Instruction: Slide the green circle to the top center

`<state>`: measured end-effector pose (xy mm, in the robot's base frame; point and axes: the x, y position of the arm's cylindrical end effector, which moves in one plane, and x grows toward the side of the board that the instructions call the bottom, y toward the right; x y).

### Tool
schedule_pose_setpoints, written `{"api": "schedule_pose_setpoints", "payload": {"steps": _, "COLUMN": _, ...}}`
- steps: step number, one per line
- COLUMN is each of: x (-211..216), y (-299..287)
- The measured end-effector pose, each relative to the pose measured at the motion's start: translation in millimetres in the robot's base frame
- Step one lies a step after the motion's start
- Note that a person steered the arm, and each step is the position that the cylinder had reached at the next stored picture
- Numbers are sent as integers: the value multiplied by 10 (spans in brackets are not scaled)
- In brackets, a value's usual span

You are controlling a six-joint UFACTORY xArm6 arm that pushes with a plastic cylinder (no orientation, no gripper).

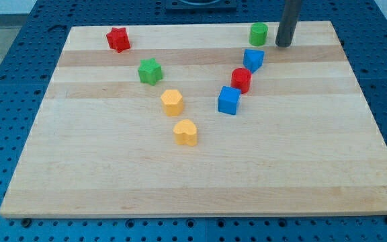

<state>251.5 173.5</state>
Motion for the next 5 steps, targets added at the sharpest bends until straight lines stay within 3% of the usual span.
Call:
{"api": "schedule_pose_setpoints", "payload": {"steps": 3, "x": -238, "y": -1007}}
{"api": "schedule_pose_setpoints", "payload": {"steps": 5, "x": -362, "y": -1290}}
